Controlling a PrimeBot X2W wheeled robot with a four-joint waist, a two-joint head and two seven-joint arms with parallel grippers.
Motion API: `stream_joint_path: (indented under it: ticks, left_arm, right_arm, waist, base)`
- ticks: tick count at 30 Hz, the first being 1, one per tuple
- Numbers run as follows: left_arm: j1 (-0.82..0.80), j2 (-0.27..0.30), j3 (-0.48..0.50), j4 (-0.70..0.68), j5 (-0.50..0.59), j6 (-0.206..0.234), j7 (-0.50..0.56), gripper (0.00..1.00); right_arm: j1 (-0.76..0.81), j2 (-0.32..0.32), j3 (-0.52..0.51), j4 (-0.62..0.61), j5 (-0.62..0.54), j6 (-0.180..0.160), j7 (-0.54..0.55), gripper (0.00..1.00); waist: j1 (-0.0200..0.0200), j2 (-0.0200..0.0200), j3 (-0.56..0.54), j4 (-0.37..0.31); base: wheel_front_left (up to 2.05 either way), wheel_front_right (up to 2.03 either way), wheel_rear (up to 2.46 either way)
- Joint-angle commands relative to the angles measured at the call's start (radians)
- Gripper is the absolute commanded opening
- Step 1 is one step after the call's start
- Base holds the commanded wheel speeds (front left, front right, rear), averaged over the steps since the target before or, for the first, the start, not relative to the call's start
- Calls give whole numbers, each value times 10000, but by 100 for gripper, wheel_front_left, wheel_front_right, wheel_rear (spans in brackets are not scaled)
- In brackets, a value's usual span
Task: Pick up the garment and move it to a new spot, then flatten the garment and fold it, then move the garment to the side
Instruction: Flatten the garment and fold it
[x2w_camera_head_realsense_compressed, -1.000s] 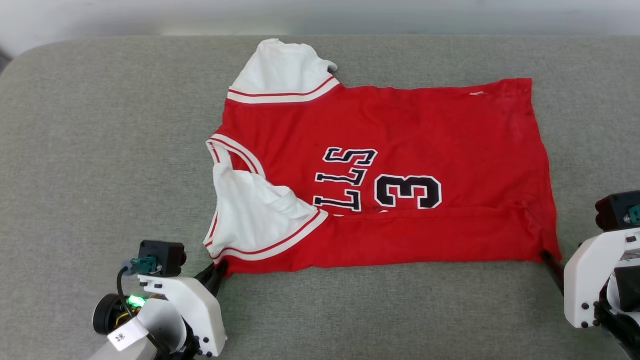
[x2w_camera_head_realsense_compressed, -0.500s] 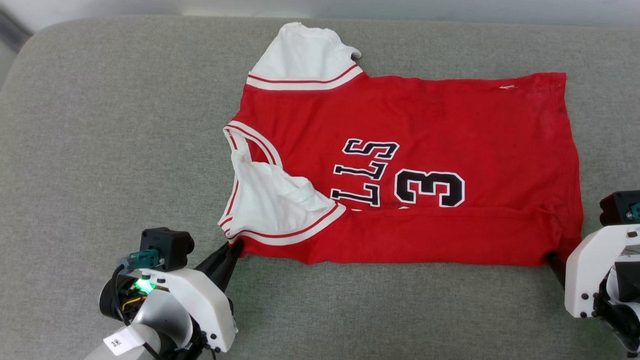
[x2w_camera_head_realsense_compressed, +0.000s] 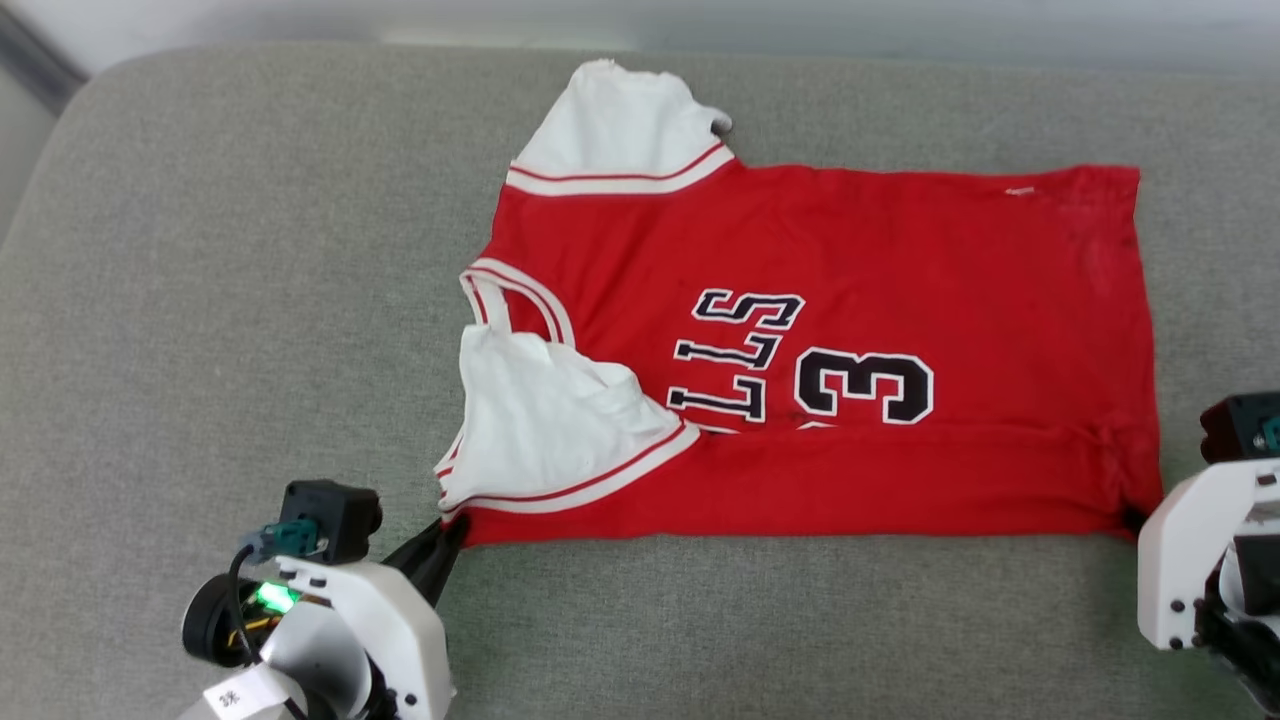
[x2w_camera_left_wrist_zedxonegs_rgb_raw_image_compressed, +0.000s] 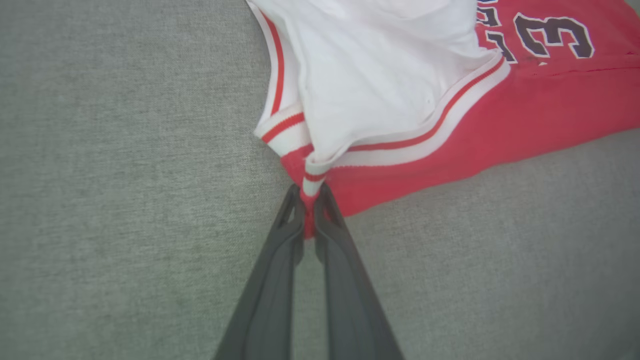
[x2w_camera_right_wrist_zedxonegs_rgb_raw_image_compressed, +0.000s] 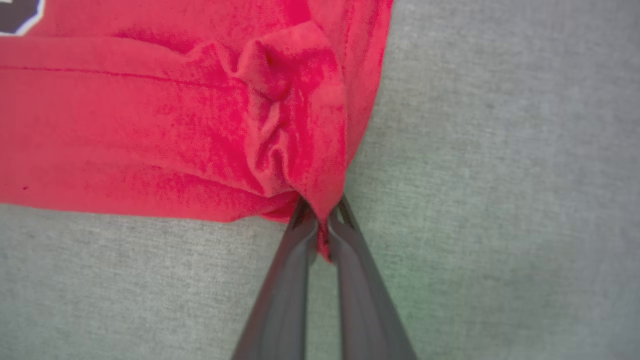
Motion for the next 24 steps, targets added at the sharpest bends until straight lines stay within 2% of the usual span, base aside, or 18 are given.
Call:
stream_joint_path:
  ticks: [1, 13, 18, 24]
  left_arm:
    - [224, 108, 49, 83, -21, 100, 0, 0]
    - [2269, 864, -73, -615, -735, 474, 231, 0]
    - [2871, 873, -188, -739, -1009, 504, 192, 0]
    - [2919, 682, -318, -303, -1148, 272, 185, 0]
  right_arm:
    - [503, -107, -77, 134, 71, -14, 2, 0]
    - [2522, -188, -395, -1589, 760, -13, 381, 0]
    - [3357, -16, -693, -2080, 829, -13, 607, 0]
    - [3708, -11, -635, -1801, 584, -13, 548, 0]
  waist:
    - [-1, -1, -371, -92]
    - [-1, -1, -1699, -439]
    - [-1, -1, -1770, -494]
    - [-1, -1, -1761, -523]
  base:
    - [0, 0, 0]
    - [0, 0, 0]
    - [0, 0, 0]
    - [0, 0, 0]
